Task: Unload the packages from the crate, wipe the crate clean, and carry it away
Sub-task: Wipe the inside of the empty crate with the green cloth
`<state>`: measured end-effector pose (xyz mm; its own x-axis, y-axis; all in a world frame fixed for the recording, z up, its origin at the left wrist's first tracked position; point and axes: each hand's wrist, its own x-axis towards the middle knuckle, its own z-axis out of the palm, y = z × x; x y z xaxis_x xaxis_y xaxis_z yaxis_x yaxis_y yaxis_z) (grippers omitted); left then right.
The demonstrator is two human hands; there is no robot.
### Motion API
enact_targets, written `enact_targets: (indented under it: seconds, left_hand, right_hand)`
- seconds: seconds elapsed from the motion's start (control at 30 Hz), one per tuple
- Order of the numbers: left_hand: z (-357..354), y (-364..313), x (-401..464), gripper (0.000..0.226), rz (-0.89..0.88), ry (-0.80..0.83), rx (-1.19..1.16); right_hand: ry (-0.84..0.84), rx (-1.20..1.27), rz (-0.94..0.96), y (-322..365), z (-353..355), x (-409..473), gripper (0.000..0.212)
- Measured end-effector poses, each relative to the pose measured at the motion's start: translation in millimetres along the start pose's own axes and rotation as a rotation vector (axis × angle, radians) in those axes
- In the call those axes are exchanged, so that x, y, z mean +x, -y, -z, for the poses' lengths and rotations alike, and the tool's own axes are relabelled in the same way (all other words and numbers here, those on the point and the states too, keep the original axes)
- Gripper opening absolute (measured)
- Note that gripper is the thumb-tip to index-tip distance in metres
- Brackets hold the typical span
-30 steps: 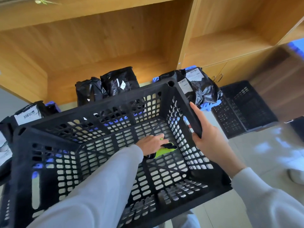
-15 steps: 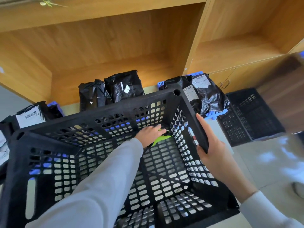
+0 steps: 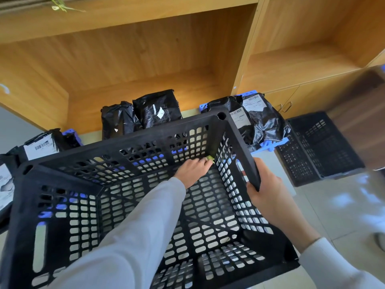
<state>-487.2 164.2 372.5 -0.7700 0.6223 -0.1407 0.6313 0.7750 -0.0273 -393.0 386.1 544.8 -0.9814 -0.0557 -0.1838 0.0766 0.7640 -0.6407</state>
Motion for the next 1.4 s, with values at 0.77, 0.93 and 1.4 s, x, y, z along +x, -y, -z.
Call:
enact_targets:
  seconds: [0.77,0.93,1.4]
  left_hand:
    - [-24.0,-108.4,-61.6,0.038,-0.420,-0.036,-0.250]
    - [-14.1,-123.4,-67.7,0.028,-0.511,0.135,-0.304]
    - [46.0,-116.5,-79.3,0.030,-0.055,0.514,-0.689]
  right_hand:
    - [0.007,0.012,0.022,2.8,3.6,-2.0,0.040]
    - [0.004,0.009,0.032,2.2,3.9,-2.6,0.040]
    - [0.013,-0.015,0.003,-1.2,0.5,-1.8,0.053]
